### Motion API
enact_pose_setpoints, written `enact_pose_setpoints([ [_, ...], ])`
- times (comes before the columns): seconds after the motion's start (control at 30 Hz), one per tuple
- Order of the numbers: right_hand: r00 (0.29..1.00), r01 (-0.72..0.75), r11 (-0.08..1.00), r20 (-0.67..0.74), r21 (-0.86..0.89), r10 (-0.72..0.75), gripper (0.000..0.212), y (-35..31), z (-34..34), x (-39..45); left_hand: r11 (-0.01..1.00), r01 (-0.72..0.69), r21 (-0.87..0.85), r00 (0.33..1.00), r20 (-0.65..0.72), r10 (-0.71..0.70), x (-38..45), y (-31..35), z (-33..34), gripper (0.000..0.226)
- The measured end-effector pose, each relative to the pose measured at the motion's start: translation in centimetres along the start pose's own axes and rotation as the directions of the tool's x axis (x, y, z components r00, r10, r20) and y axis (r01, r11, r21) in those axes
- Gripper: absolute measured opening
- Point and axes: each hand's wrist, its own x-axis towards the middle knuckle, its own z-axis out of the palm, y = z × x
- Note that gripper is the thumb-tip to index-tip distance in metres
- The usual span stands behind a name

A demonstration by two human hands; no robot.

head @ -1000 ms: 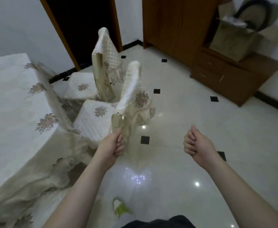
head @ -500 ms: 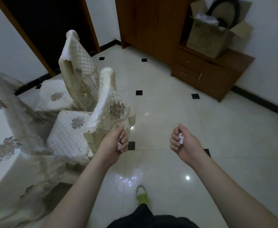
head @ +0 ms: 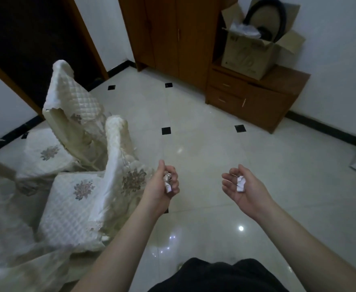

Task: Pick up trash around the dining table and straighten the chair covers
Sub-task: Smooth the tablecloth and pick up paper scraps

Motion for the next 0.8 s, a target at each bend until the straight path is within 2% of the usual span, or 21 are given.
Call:
enact_pose_setpoints([
  [0.33, 0.999, -0.028, 0.999, 0.034, 0.034, 0.026, 0.031, -12.1, -1.6, 10.4, 0.995, 0.027, 0.091, 0.997, -0.070, -0.021, 10.2, 2.3, 9.1, 0.030],
  [0.43, 0.999, -0.041, 0.999, 0.019, 0.011, 0.041, 0.030, -16.9, -1.8, 13.1, 0.999, 0.015, 0.032, 0.994, -0.113, -0.011, 12.5, 3.3, 11.8, 0.015],
  [0.57, 0.995, -0.083, 0.996, 0.058, -0.041, 0.085, 0.030, -21.2, -0.6, 17.0, 0.995, -0.028, -0.099, 0.989, -0.145, 0.013, 15.3, 4.6, 13.6, 0.014],
  [0.8, 0.973, -0.183, 0.980, 0.126, -0.077, 0.192, 0.029, -22.9, 4.5, 23.9, 0.958, -0.074, -0.279, 0.979, -0.203, 0.017, 19.6, 7.7, 13.1, 0.014],
])
